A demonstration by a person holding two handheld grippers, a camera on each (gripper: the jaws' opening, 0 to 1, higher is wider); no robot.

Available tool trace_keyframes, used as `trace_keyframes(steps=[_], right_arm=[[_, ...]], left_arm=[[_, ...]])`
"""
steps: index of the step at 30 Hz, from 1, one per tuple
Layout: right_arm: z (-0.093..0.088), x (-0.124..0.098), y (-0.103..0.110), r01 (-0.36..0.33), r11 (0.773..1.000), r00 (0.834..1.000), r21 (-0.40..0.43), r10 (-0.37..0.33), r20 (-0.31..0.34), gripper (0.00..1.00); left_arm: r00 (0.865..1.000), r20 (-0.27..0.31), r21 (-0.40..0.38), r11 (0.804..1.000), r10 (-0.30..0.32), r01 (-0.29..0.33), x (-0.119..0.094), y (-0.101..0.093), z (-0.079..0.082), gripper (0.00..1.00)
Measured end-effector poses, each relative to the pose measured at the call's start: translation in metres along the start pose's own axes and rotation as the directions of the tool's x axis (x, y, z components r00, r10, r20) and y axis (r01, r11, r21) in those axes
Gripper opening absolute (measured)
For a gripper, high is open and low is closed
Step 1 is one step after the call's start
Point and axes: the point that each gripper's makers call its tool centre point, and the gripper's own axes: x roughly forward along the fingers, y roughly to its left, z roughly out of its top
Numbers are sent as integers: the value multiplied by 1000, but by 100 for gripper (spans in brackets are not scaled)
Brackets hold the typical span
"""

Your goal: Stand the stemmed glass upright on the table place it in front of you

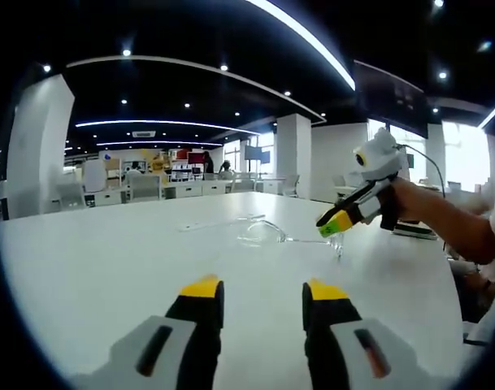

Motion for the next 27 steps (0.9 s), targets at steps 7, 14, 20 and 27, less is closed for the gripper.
trace_keyframes(steps=[7,14,20,27], right_arm=[[-2,6,-11,23,1000,999,-3,-23,-38,31],[-7,11,-16,29,1000,998,-2,-29,-62,31],[-8,14,-20,31,1000,996,-2,-31,-78,31],[-6,18,-21,30,1000,995,-6,-31,-98,31]], left_arm=[[1000,4,0,1000,5,-5,-1,0,1,39],[1000,4,0,1000,6,-6,-3,-3,2,39],[1000,5,0,1000,9,-9,-3,-3,2,39],[1000,7,-1,1000,10,-10,-4,-1,2,39]])
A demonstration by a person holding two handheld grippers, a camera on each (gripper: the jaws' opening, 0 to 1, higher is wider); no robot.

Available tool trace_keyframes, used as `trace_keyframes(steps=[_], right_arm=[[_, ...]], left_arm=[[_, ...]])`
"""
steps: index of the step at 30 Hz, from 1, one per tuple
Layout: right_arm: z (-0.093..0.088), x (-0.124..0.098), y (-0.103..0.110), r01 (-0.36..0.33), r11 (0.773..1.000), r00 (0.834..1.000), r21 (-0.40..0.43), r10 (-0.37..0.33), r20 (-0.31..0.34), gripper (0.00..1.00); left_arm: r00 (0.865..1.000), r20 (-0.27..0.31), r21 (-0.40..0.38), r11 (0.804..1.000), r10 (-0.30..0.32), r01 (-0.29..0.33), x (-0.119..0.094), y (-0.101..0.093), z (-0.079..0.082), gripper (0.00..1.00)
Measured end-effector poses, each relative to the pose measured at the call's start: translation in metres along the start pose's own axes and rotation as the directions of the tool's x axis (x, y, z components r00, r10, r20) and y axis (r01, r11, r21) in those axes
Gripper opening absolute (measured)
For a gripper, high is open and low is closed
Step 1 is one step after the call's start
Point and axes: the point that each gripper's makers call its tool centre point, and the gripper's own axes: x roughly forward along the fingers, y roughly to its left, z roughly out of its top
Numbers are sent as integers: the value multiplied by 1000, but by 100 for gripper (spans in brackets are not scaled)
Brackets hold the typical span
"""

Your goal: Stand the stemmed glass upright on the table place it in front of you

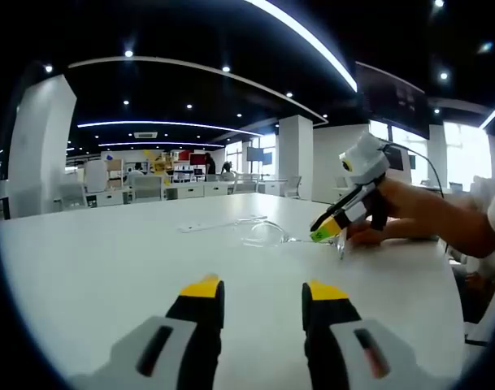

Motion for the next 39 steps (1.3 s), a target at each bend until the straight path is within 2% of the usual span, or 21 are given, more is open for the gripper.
trace_keyframes(steps=[10,39], right_arm=[[1,12,1,-7,1000,999,-15,7,-44,31],[1,18,1,-10,1000,991,-26,7,-133,31]], left_arm=[[1000,1,-5,1000,0,0,0,-1,-1,38],[1000,5,-11,1000,1,-1,0,4,-3,38]])
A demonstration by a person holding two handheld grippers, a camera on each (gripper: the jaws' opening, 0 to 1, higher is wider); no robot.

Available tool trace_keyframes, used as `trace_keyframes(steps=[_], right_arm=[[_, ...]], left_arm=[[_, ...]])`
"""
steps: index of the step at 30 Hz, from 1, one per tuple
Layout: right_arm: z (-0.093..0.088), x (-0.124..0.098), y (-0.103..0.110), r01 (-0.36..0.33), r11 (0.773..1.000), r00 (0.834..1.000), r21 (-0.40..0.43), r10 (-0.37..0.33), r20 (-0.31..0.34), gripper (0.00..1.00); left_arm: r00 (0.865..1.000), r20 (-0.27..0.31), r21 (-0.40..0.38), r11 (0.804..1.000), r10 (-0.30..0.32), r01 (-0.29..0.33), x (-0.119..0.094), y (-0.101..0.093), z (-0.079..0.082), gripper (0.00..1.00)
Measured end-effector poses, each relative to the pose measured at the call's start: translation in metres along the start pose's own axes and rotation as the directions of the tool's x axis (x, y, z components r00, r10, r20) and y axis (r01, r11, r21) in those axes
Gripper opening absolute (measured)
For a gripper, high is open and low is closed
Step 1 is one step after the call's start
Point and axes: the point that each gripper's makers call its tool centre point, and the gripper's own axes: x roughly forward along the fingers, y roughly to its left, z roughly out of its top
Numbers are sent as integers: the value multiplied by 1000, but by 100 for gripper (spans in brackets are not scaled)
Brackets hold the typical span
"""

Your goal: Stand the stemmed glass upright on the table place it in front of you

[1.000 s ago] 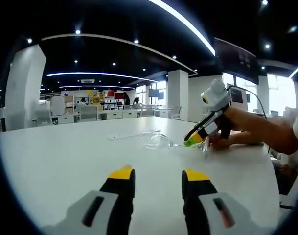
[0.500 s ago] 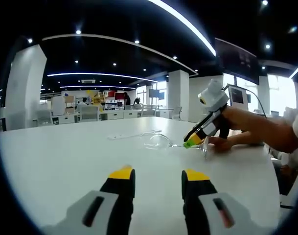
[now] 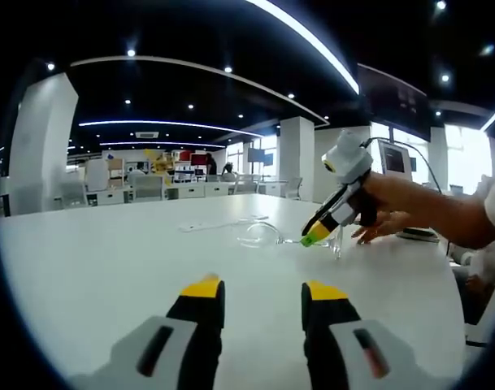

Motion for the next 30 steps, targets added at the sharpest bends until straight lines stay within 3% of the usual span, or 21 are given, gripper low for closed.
trace_keyframes(steps=[11,25,30], right_arm=[[2,7,1,-2,1000,999,-14,2,-32,30],[5,11,2,-21,999,997,32,24,-76,28],[3,16,3,-25,999,992,35,29,-120,27]], left_arm=[[1000,4,-7,1000,-2,2,1,1,1,38],[1000,7,-9,1000,-6,6,1,3,2,38],[1000,1,-4,1000,-11,11,2,3,0,38]])
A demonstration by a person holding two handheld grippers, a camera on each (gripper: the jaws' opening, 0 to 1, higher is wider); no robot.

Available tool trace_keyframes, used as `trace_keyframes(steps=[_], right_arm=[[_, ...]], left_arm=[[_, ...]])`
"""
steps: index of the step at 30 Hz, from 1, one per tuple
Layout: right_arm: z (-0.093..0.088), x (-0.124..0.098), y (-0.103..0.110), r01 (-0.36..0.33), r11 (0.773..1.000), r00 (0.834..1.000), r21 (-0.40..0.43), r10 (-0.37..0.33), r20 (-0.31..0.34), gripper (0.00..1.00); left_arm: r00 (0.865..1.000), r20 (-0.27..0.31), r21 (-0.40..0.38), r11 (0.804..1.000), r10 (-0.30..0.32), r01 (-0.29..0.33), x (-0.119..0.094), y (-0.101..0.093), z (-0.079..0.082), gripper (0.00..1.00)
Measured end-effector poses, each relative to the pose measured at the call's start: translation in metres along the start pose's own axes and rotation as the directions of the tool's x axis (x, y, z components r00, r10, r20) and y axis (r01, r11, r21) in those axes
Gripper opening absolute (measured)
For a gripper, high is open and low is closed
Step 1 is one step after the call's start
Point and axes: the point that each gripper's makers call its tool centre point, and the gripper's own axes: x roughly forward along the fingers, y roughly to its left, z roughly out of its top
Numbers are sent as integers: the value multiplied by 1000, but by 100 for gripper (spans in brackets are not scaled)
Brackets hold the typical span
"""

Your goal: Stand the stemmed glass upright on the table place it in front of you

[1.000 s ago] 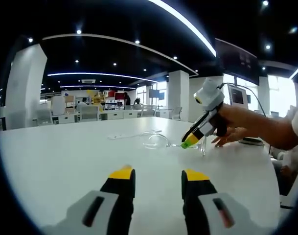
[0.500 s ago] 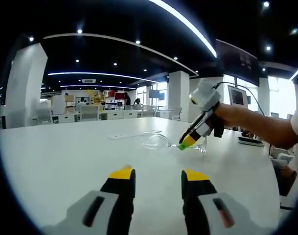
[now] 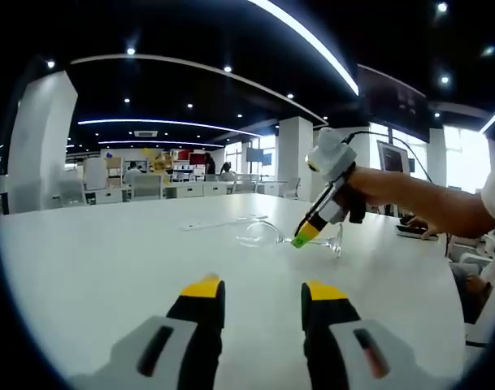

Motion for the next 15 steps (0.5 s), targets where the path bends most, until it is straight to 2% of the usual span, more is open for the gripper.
trace_keyframes(steps=[15], right_arm=[[2,6,-2,-2,1000,996,-20,0,-89,27]], left_arm=[[1000,2,4,1000,2,-2,-1,1,-1,38]])
